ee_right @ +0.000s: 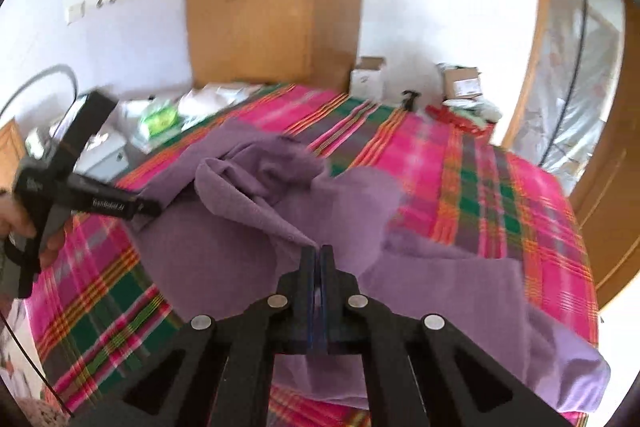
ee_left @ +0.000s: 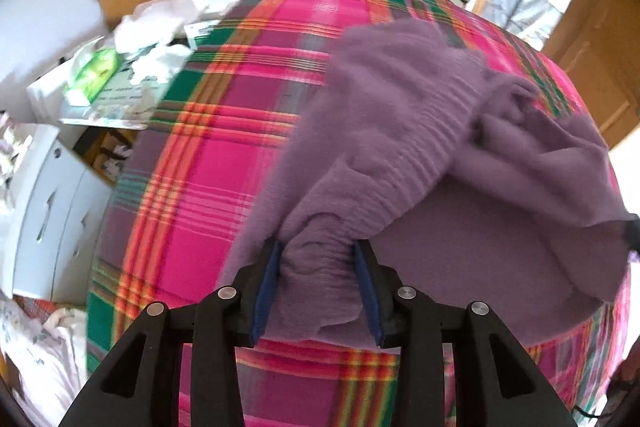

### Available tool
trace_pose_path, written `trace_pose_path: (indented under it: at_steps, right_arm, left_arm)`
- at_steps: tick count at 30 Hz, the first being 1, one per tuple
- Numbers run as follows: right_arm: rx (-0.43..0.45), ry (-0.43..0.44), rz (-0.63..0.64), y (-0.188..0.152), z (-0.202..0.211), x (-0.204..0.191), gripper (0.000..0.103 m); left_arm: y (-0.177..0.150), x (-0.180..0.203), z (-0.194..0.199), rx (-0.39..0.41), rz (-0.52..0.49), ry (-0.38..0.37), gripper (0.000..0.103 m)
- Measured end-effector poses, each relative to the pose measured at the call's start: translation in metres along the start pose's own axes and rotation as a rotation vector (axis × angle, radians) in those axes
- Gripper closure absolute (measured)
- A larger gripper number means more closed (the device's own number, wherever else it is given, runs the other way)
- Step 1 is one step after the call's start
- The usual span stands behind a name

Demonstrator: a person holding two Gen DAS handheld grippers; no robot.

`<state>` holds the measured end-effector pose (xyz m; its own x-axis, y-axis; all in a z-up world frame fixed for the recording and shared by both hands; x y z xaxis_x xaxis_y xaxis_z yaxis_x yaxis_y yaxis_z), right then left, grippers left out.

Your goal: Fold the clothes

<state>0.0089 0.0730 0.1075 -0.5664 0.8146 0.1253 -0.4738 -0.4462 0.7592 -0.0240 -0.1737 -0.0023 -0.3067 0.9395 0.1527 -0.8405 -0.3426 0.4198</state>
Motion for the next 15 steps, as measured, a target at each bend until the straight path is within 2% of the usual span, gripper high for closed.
trace_pose_path:
  at_steps: [3,6,9,13,15]
  right_arm:
    - [0.021,-0.036,-0.04,-0.001,0.012,0.017,0.101]
    - [0.007,-0.096,-0.048,-0.009,0.016,0.025,0.101]
    - [-0.021,-0.112,-0.076,-0.023,0.016,0.033,0.101]
    - [-0.025,-0.127,-0.138,-0.037,0.02,0.044,0.101]
    - [-0.021,-0.12,-0.153,-0.04,0.021,0.046,0.101]
  left_arm:
    - [0.002,-0.009,0.0,-0.002,0.028,0.003,0.063]
    - [0.001,-0.007,0.003,-0.004,0.03,0.006,0.063]
    - [0.0,-0.004,0.01,0.002,0.045,-0.005,0.063]
    - [0.001,0.0,0.033,0.062,0.078,-0.032,0.063]
    - [0.002,0.008,0.05,0.101,0.075,-0.076,0.063]
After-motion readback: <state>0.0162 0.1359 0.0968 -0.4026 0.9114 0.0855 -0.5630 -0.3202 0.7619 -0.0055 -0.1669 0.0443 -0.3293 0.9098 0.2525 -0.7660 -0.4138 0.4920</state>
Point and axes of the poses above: each gripper's, at about its wrist camera, not at the fingertips, and z roughly against the way its jaws point, x to its right, y to its top, the point moved 1 cm from there along -z, roughly the way its jaws point, and after that the axes turned 6 degrees about z, right-handed, at the moved point
